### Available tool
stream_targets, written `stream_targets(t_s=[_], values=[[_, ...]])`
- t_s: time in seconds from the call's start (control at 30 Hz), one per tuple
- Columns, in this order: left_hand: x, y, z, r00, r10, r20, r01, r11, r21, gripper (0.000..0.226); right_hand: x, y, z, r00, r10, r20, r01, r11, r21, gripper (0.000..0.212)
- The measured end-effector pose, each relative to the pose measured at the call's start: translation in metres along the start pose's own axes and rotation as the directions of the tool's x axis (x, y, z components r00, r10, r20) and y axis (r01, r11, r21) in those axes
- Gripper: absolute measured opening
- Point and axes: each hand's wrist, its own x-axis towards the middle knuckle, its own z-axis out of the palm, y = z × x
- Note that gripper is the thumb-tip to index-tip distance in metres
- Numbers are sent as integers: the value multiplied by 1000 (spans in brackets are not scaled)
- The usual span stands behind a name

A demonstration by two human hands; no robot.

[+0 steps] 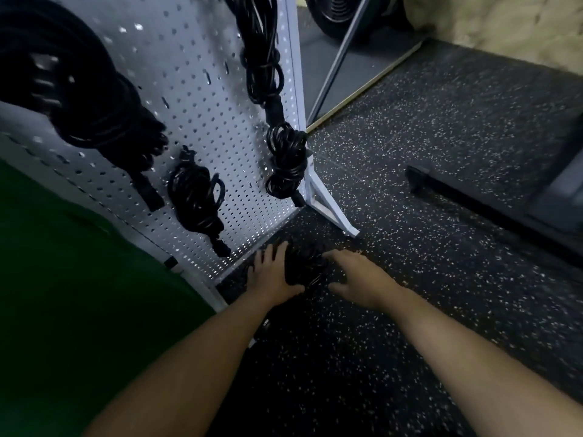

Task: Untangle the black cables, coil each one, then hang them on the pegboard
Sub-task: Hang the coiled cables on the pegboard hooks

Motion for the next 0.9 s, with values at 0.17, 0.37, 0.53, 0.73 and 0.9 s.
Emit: stream_targets(t_s=[0.17,0.37,0.53,0.73,0.9], values=[[16,-5,-1,988,-74,-136,49,983,-178,112,5,8,10,1000,26,5,-26,999,28,67],[7,-13,-6,984,-177,-31,171,975,-141,89,-5,4,4,999,44,-11,-43,997,64,63],[-13,-7,-21,993,-96,63,105,981,-164,75,-16,-12,-12,1000,19,-19,-17,996,92,57],[-62,35,-102,983,79,167,-13,931,-365,50,-43,-42,-55,996,49,-77,-26,961,274,69],[-112,73,-173,972,184,149,-64,809,-584,49,-82,-76,-102,1000,0,-31,17,826,563,50]])
